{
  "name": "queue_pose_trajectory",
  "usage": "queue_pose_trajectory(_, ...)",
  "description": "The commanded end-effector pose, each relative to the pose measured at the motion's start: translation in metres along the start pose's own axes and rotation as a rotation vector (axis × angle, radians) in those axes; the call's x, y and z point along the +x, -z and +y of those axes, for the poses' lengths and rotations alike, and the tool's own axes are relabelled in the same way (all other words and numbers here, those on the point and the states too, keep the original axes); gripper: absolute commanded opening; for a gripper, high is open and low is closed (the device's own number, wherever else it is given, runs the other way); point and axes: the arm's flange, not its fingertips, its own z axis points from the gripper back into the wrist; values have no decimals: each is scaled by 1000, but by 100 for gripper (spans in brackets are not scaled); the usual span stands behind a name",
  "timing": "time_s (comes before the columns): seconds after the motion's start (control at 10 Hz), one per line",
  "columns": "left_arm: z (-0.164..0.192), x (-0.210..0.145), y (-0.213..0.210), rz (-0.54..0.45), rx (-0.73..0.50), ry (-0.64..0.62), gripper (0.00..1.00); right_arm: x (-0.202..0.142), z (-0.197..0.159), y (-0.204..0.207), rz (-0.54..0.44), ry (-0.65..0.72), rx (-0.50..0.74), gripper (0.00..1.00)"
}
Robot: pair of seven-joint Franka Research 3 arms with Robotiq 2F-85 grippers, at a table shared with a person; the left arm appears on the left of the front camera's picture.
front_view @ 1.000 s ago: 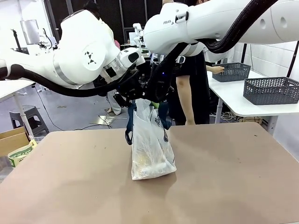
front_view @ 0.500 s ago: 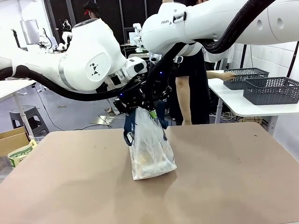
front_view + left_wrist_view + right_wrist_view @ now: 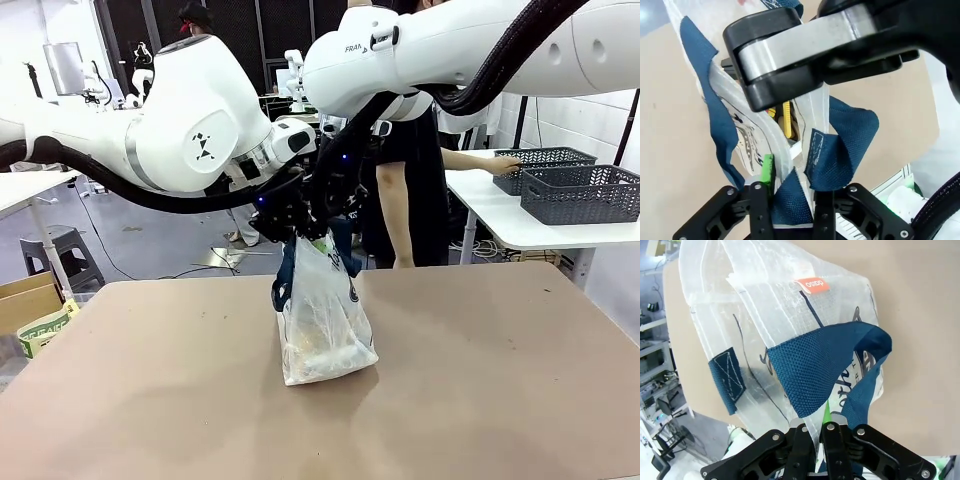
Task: Transfer purchased items from the store into the shopping bag.
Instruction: Move the Reusable shopping bag to the right side of the table.
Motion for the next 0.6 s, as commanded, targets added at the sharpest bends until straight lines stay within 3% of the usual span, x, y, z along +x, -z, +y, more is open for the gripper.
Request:
queue_pose_trajectory(0.0,0,-3,-5,-18,12,15,0,0,1,-5,5,16,57,0)
queue_pose_trajectory(0.5,4,-5,-11,-24,8,33,0,-5,-6,-5,2,-21,43,0)
